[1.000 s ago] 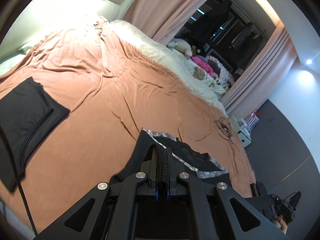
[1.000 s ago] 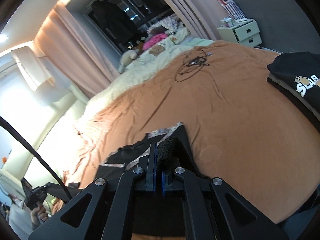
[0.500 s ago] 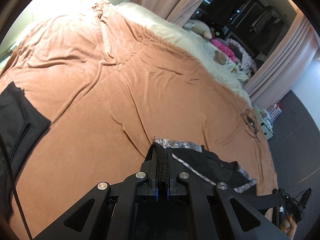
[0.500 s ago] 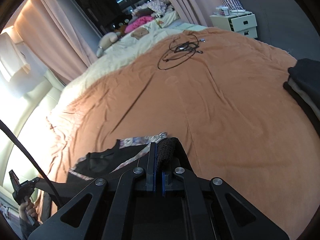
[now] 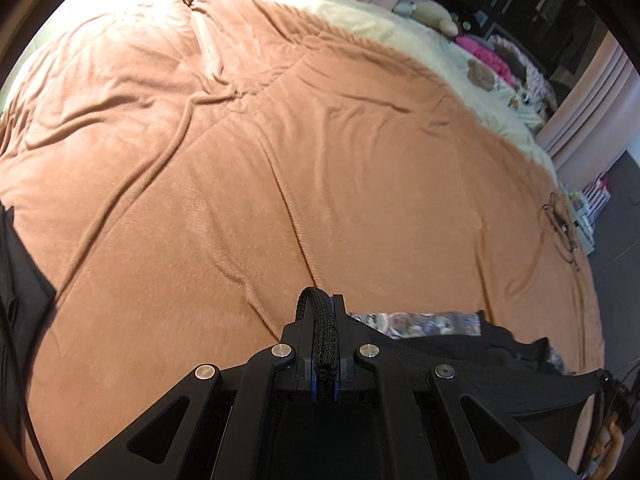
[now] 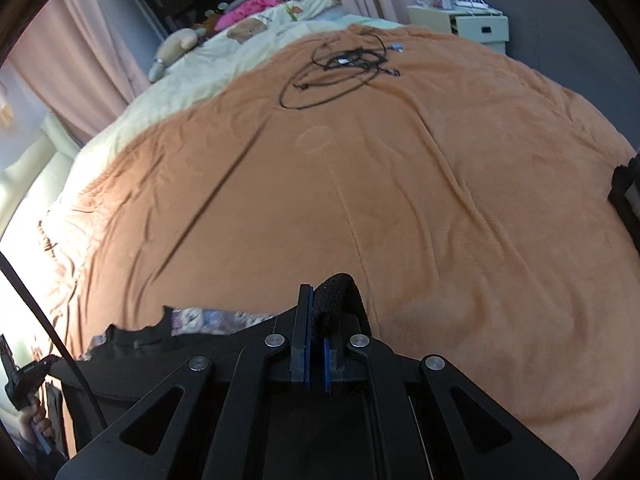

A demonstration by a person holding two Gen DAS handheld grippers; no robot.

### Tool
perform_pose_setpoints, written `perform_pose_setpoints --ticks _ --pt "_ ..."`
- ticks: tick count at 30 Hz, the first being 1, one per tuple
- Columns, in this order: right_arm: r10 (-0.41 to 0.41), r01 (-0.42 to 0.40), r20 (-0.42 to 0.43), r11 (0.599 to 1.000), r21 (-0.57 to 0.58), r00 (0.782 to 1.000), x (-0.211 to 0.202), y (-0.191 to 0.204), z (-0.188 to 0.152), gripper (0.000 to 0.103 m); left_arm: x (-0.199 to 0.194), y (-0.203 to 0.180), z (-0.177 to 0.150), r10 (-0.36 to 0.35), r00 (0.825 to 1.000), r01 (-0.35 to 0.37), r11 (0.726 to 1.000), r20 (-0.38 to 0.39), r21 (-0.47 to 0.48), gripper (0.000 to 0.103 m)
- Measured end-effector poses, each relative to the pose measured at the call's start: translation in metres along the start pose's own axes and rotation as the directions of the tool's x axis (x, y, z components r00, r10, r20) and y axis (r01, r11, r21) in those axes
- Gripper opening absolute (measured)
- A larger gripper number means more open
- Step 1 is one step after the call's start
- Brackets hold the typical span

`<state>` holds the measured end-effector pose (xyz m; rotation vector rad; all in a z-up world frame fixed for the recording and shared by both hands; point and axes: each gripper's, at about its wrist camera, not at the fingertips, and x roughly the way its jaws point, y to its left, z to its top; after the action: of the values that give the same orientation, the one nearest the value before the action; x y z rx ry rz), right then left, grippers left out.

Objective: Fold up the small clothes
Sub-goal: 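Lay the hem over the collar and open both grippers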

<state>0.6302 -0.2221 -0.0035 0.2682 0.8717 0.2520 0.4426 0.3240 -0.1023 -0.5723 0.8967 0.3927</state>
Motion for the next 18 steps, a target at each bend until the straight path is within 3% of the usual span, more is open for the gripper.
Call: perform_pose_setpoints --ticks 4,5,6,7,8,9,11,18 --pt "0.003 -0.003 -0.009 1.0 -0.007 1.0 0.008 0.012 0.002 0.004 0.025 -0.002 0.003 0.058 0.997 -0.058 0.998 -0.041 0.021 0.011" --pt "0.002 -0.002 -0.012 1.0 -0.011 1.0 0.01 0.014 0.003 0.011 0.029 -0.003 0.004 0.074 0.996 -0.073 0.997 -0.053 0.029 0.022" --pt "-0.001 0.001 -0.011 1.0 -0.021 1.0 0.009 0.016 0.003 0.024 0.03 -0.003 0.004 0.096 0.994 -0.093 0.995 -0.058 0.037 0.029" --pt "-0.005 0.005 -0.002 0.999 -0.036 1.0 0.005 0.019 0.002 0.037 0.028 -0.003 0.003 0.107 0.993 -0.105 0.993 -0.05 0.046 0.046" --pt "-0.012 0.013 0.02 0.999 -0.051 1.0 0.0 0.02 0.002 0.068 0.023 -0.002 0.003 0.103 0.994 -0.102 0.994 -0.035 0.051 0.062" --pt "-0.018 0.02 0.041 0.998 -0.064 0.999 -0.006 0.016 -0.002 0.076 0.02 -0.002 0.003 0.1 0.995 -0.098 0.994 -0.022 0.053 0.067" --pt "-0.015 0.018 0.035 0.996 -0.093 0.999 -0.015 0.017 -0.006 0.076 0.01 -0.003 0.001 0.093 0.996 -0.092 0.993 -0.003 0.08 0.069" --pt "-0.082 0.067 -0.059 0.973 -0.22 0.995 -0.017 0.025 -0.023 0.076 0.007 -0.016 -0.019 0.143 0.987 -0.12 0.959 -0.075 0.256 0.069"
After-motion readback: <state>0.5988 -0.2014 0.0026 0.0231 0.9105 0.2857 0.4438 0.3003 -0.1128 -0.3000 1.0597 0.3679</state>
